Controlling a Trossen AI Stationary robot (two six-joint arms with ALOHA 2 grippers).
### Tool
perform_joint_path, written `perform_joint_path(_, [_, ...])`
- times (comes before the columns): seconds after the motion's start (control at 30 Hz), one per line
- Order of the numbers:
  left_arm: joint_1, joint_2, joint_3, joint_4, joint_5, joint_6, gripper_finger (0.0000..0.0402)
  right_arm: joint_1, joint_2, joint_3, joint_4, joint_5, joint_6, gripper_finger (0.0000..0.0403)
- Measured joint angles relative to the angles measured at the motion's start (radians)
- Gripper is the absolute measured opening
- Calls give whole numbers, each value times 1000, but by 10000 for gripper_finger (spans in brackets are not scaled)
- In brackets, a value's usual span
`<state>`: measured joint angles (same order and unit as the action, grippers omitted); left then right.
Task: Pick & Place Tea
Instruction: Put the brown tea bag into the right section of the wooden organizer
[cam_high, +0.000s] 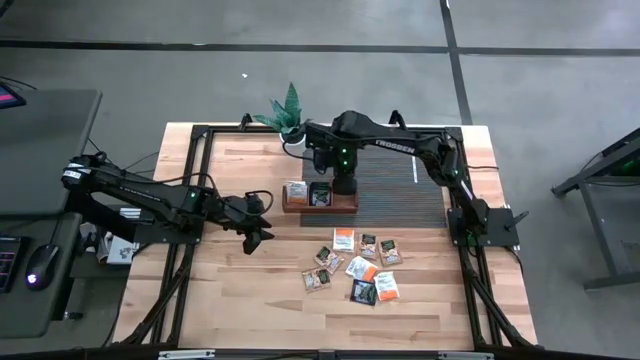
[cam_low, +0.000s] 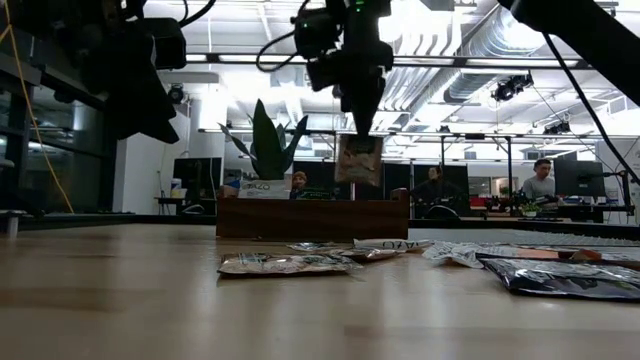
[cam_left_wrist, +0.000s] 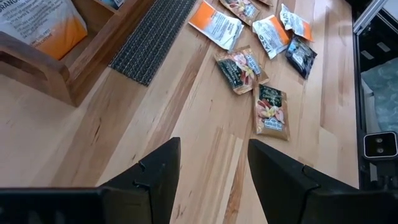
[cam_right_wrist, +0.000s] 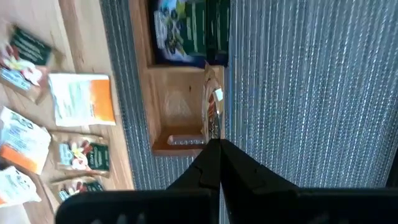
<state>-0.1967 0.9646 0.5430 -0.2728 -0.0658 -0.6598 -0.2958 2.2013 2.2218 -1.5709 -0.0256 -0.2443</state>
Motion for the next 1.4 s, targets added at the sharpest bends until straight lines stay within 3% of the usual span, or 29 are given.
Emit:
perform_joint_path(0.33, [0,0,0,0,-15,0,185,7,-19,-165,77,15,-5,0])
perform_joint_path(0.8, [0,0,0,0,-18,-26,185,37,-19,-258,150,32,-18,6])
perform_joint_path(1.2, [0,0,0,0,-18,-26,185,37,-19,-228,104,-37,34,148])
perform_joint_path(1.4, [0,42,0,23,-18,-26,185,110,-71,-214,123,-145,105,175])
